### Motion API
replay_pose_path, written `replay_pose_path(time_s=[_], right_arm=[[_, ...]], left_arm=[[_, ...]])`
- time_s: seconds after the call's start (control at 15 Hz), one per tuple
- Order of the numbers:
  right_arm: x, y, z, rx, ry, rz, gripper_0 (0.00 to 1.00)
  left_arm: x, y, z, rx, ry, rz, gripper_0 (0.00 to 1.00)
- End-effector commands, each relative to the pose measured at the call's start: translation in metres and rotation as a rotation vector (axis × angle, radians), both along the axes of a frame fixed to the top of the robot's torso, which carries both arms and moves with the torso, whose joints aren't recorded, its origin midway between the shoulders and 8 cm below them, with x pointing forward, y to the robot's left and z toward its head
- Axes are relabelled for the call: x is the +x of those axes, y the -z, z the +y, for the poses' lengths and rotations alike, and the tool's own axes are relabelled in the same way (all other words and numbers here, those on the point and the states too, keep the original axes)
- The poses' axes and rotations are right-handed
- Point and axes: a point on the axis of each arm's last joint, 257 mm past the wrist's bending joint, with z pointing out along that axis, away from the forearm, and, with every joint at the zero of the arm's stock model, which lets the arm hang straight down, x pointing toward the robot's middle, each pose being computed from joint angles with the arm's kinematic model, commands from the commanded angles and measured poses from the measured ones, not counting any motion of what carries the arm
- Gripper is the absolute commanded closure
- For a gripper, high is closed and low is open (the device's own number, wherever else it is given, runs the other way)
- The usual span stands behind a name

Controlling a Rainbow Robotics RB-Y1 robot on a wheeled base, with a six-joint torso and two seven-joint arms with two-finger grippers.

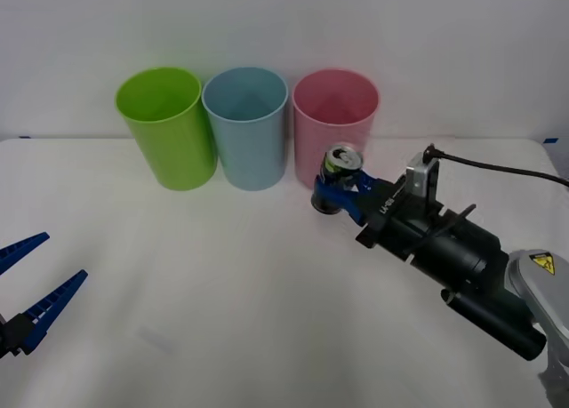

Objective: Grasp the object on the table and drop it into the matching bin: aluminum can to the light blue bin, PET bottle to the pink bin.

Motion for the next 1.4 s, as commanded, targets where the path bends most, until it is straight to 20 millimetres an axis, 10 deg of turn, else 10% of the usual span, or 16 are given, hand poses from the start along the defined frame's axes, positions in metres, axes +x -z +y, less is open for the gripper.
replay_pose_path(time_s=[0.07,0.67,1.4], right_arm=[[-0.006,-0.02,-0.004,-0.007,-0.009,-0.04,1.0],[0.039,-0.102,0.032,-0.032,-0.087,-0.116,1.0],[0.128,-0.122,0.109,-0.051,0.03,-0.1,1.0]], left_arm=[[0.0,0.0,0.0,0.0,0.0,0.0,0.0],[0.0,0.0,0.0,0.0,0.0,0.0,0.0],[0.0,0.0,0.0,0.0,0.0,0.0,0.0]])
